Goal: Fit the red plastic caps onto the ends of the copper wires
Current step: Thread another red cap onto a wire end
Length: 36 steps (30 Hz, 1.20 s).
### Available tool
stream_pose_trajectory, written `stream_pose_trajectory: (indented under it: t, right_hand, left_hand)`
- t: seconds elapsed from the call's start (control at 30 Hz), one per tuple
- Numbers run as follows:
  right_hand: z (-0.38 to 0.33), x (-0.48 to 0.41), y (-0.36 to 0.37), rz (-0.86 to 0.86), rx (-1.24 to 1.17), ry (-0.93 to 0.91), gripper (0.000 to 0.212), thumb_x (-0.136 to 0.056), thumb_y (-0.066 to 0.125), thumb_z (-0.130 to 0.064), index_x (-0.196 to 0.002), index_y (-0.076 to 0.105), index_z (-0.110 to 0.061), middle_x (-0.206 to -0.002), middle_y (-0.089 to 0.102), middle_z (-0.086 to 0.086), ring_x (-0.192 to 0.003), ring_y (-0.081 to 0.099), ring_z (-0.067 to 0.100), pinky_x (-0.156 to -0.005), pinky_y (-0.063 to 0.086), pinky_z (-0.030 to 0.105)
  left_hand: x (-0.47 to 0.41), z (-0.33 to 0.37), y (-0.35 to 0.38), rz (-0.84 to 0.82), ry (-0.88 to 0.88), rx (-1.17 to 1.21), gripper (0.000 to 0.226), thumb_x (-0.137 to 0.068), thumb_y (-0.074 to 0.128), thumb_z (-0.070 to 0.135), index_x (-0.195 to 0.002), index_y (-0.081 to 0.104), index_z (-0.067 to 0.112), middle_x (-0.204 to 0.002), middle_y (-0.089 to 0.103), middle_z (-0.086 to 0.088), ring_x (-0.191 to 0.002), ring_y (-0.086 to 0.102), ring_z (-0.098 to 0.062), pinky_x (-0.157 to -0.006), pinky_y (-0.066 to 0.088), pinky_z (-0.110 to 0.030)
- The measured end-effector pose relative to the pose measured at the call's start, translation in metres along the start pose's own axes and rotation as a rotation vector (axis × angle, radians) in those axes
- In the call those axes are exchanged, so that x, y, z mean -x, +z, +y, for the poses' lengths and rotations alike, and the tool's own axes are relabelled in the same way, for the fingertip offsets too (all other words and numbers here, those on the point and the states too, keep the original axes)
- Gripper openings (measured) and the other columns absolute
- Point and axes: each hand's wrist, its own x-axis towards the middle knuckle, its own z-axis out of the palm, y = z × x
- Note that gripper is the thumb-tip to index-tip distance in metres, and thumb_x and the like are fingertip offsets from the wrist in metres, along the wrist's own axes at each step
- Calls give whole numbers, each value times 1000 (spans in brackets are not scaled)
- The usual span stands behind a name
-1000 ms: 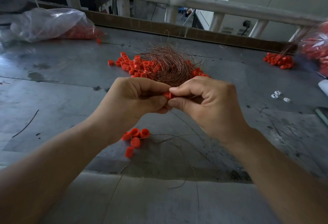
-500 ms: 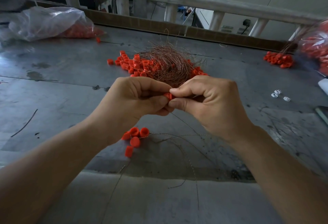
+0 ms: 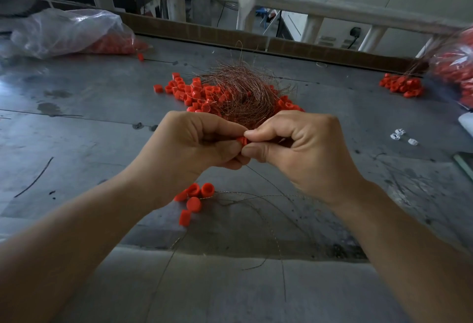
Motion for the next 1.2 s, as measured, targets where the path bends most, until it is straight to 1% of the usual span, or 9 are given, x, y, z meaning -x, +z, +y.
stream_pose_trajectory:
  t: [0.1, 0.2, 0.33, 0.47, 0.67, 0.87, 0.97, 1.07, 1.2]
  right_hand:
    - [0, 0, 1, -1, 32, -17, 21, -66, 73, -13, -83, 71, -1, -76, 67, 3, -75, 62, 9, -66, 52, 18]
    - [-3, -1, -2, -18, 15, -4, 22, -66, 72, -15, -83, 71, -2, -77, 63, -5, -77, 61, 8, -67, 51, 16]
    - [-4, 0, -4, -32, -29, 30, 20, -67, 74, -14, -83, 71, -4, -74, 59, -14, -65, 61, 3, -64, 52, 15]
    - [-4, -1, -5, -35, -69, 30, 20, -67, 73, -15, -84, 70, -5, -74, 60, -14, -70, 62, 5, -63, 52, 18]
    - [-2, -1, -9, -83, -51, 18, 20, -66, 73, -14, -83, 71, -4, -75, 57, -21, -69, 60, -4, -65, 48, 10]
    - [-2, 0, -11, -103, -52, 26, 19, -65, 76, -14, -82, 71, -7, -73, 57, -21, -67, 59, -4, -62, 46, 8]
    - [-3, 1, -6, -28, -116, 29, 20, -66, 73, -15, -86, 68, -11, -73, 59, -17, -67, 61, 0, -60, 50, 13]
    - [-1, 2, 1, 41, -126, 31, 19, -68, 72, -14, -83, 69, -5, -72, 61, -9, -67, 62, 5, -59, 54, 20]
    - [-2, 3, 3, 11, 65, -116, 15, -67, 73, -11, -73, 69, 1, -69, 66, 6, -67, 61, 10, -62, 51, 17]
  left_hand:
    - [0, 0, -1, -1, 15, -9, 22, -58, 61, 14, -73, 72, 25, -67, 72, 1, -62, 69, -12, -60, 53, -16]
    - [0, 0, -1, -9, 7, 11, 21, -59, 62, 14, -69, 74, 28, -67, 72, 0, -62, 69, -13, -60, 53, -16]
    - [1, 0, -1, -29, 4, 17, 23, -60, 61, 15, -72, 75, 28, -68, 72, 0, -63, 70, -13, -60, 53, -16]
    - [1, 2, -3, -59, -24, 79, 26, -60, 61, 15, -77, 75, 29, -70, 73, -2, -66, 70, -14, -61, 53, -17]
    - [1, 1, -1, -56, -26, 61, 21, -59, 63, 15, -73, 75, 23, -70, 73, -5, -65, 70, -15, -60, 53, -17]
    - [1, 1, 2, -40, -28, 47, 20, -58, 62, 12, -71, 73, 23, -68, 72, -4, -63, 70, -14, -58, 53, -16]
    - [1, 1, 2, -18, -59, 116, 21, -60, 61, 9, -76, 72, 17, -68, 72, -7, -63, 70, -16, -57, 53, -17]
    - [1, 2, -1, -17, -81, 146, 21, -59, 61, 10, -73, 75, 17, -68, 72, -8, -63, 70, -17, -56, 53, -17]
    - [3, 3, -2, -27, -60, 52, 23, -57, 63, 14, -73, 75, 25, -66, 72, -3, -61, 70, -13, -57, 53, -16]
